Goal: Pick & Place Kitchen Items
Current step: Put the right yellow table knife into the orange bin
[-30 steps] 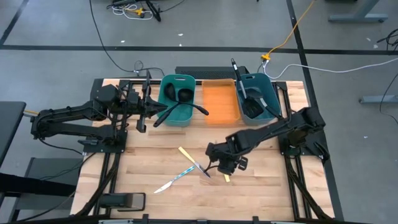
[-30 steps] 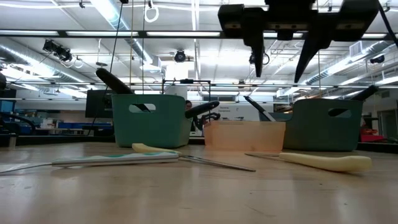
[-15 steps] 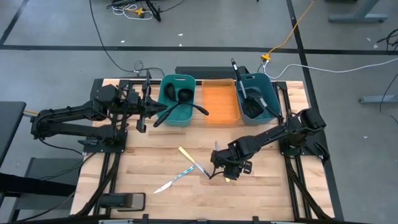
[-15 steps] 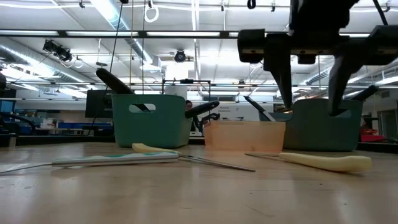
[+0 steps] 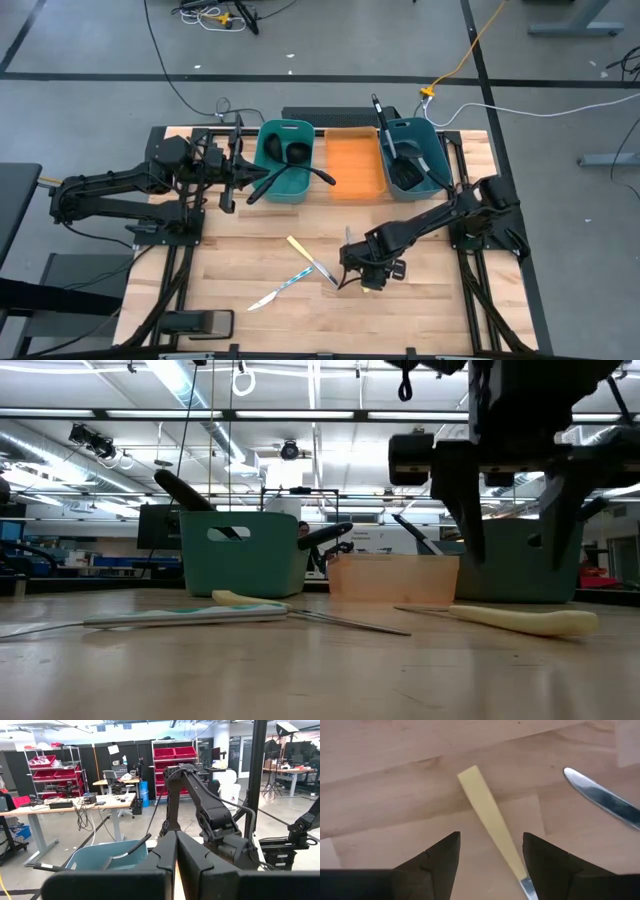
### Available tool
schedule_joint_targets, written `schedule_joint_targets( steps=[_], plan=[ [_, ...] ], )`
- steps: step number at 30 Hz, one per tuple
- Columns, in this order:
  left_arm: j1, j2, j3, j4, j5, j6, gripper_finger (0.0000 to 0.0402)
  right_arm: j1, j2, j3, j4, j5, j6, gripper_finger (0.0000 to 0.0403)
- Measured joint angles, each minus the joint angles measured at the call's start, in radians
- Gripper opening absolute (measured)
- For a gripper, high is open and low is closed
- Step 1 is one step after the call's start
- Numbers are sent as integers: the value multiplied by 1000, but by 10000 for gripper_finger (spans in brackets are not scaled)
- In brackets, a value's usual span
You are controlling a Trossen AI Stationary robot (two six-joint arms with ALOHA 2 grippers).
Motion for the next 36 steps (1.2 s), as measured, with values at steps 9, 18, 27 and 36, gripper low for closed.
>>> schedule_joint_targets(
  steps=[9,18,27,36],
  plan=[
    [0,0,0,0,0,0,16,1,68,0,25,44,-8,221],
    [0,0,0,0,0,0,16,2,68,0,45,17,-3,221],
    [0,0,0,-1,0,0,16,1,86,0,55,6,0,221],
    [0,0,0,-1,0,10,16,1,111,2,57,67,0,221]
  ],
)
